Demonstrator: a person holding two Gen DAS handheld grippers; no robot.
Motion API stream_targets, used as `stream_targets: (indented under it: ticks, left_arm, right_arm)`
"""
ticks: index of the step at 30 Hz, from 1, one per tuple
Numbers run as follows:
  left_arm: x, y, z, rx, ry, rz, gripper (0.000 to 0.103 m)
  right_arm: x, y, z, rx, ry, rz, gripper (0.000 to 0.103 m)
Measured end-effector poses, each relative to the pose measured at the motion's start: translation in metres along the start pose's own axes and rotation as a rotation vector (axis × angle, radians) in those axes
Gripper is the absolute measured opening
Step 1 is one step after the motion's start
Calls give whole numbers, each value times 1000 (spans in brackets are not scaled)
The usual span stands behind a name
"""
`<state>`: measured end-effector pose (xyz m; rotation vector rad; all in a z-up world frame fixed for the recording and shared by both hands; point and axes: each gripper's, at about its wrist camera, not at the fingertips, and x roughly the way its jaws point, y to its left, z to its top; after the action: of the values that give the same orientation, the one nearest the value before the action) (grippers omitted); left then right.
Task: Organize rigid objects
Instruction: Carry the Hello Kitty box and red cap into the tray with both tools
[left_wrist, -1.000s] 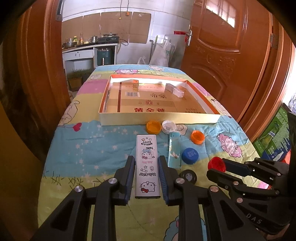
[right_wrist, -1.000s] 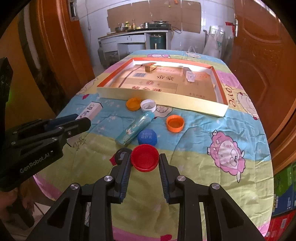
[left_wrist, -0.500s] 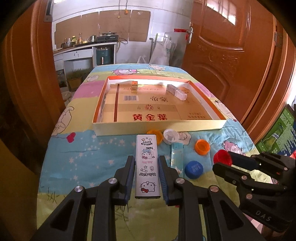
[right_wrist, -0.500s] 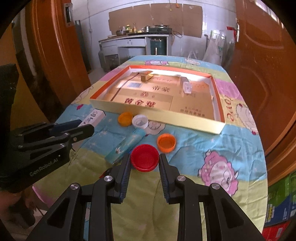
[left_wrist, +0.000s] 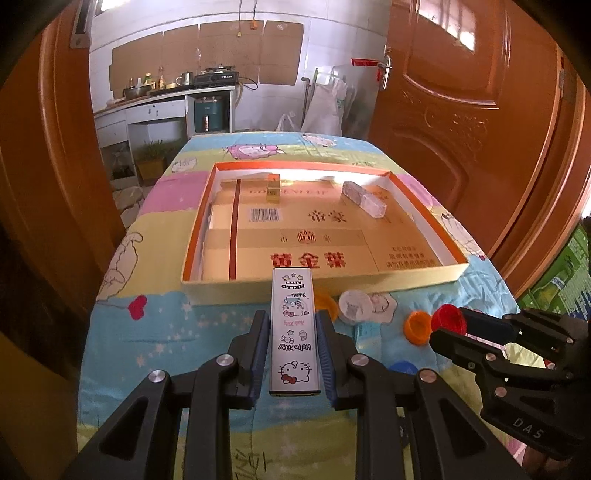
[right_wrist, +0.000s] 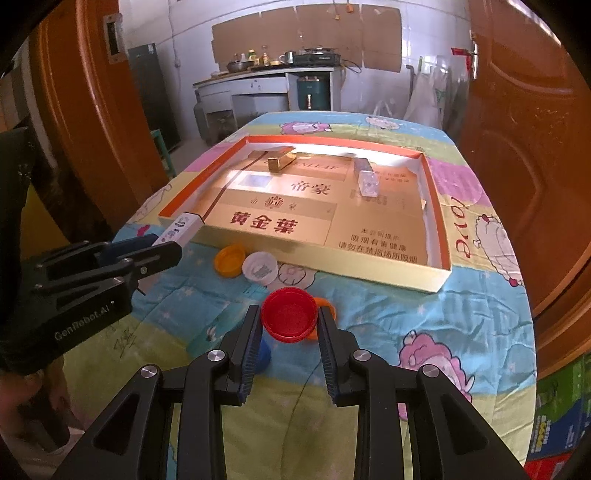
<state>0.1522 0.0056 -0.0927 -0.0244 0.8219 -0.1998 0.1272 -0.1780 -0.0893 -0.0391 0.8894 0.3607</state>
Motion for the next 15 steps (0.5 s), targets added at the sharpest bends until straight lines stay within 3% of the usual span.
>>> stream_targets:
  ticks: [15]
  left_arm:
    - [19,8,28,-16,-14,5,26]
  right_arm:
    - [13,-17,33,45,-36,26,31]
